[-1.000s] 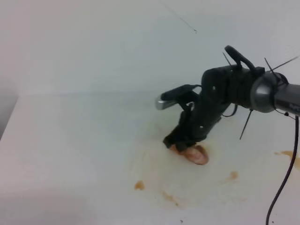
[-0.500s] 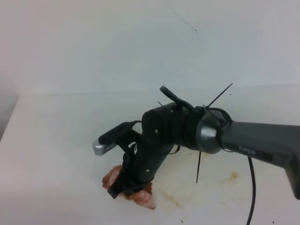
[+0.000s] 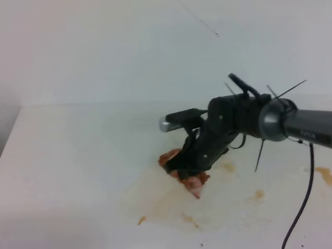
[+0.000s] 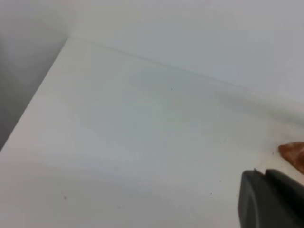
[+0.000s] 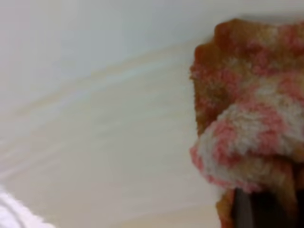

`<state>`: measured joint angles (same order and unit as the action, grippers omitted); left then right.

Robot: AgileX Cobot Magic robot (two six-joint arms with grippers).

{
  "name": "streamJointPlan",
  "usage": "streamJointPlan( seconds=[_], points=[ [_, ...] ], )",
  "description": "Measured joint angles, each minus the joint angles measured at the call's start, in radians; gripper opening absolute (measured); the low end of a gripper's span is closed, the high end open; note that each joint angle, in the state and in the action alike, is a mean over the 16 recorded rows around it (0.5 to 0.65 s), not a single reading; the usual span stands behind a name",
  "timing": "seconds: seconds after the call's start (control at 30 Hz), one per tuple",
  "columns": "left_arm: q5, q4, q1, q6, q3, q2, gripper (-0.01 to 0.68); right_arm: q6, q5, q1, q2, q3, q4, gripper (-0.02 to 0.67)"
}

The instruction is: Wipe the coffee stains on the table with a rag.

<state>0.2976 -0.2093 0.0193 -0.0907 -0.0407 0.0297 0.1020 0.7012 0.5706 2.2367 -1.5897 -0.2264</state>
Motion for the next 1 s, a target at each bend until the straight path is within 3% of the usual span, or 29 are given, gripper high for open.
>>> streamJointPlan(
  seconds=[0.33, 0.73, 1.0],
  points=[
    [0.000, 0.000, 0.000, 0.000, 0.000, 0.000, -0.004, 0.004, -0.077, -0.194, -0.081, 0.164, -0.018, 0.039],
    [0.000, 0.000, 0.000, 0.000, 0.003, -0.002, -0.003, 0.229, -0.272, -0.221, -0.391, 0.554, -0.253, 0.035],
    [0.000, 0.000, 0.000, 0.000, 0.000, -0.001, -0.004, 0.332, -0.272, -0.302, -0.542, 0.662, -0.338, 0.024]
  ],
)
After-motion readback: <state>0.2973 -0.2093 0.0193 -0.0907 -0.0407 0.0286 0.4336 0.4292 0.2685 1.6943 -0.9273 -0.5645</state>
